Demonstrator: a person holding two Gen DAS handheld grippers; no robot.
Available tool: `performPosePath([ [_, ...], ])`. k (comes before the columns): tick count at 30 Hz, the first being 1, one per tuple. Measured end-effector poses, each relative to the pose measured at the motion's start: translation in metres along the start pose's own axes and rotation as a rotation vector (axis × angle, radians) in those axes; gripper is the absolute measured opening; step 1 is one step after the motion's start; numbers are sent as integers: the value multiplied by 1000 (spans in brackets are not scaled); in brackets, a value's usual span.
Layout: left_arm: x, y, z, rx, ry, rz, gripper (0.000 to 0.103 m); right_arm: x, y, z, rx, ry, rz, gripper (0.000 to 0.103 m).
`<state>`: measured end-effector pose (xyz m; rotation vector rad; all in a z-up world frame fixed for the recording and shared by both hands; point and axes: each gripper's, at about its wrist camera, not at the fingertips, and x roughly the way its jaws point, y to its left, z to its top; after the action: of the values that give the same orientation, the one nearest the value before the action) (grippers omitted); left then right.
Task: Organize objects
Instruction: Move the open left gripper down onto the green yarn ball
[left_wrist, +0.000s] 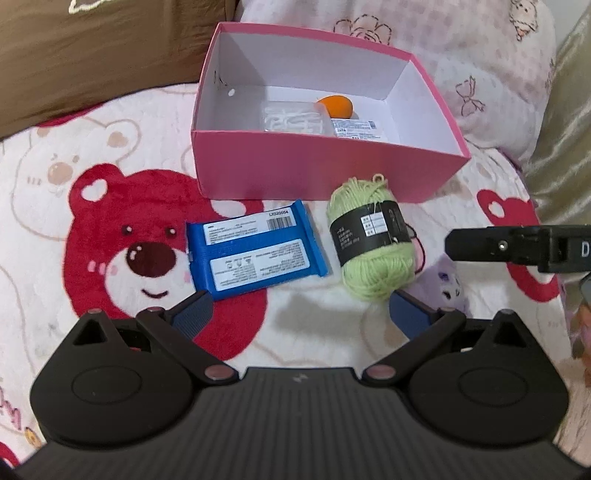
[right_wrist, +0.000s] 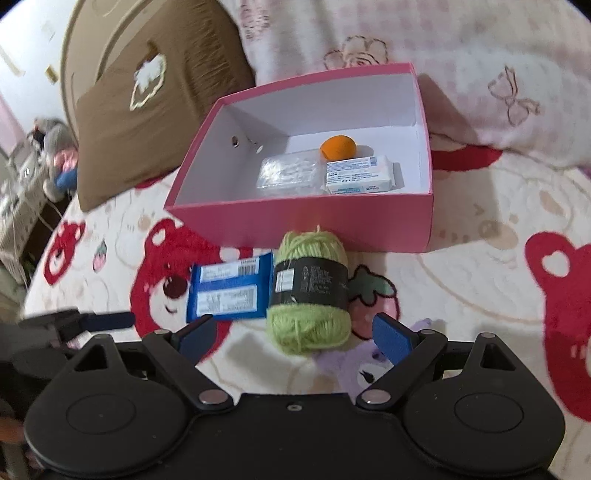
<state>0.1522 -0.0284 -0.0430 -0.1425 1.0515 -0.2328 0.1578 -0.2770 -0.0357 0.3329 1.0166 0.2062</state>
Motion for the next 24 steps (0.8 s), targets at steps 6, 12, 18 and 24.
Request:
performPosePath([
  [6, 24, 0, 5, -42, 2, -3, 102, 19, -9, 12, 83, -24, 31, 93],
  [12, 41, -1, 4, -51, -14, -40, 101, 37, -22, 8, 127, -16, 59, 93],
  [18, 48, -5, 5, -35, -70, -118, 100, 46, -35, 5, 142, -14, 60, 93],
  [24, 58, -13, 4, -33, -68, -166, 100, 50, -38, 6, 122, -19, 85, 93],
])
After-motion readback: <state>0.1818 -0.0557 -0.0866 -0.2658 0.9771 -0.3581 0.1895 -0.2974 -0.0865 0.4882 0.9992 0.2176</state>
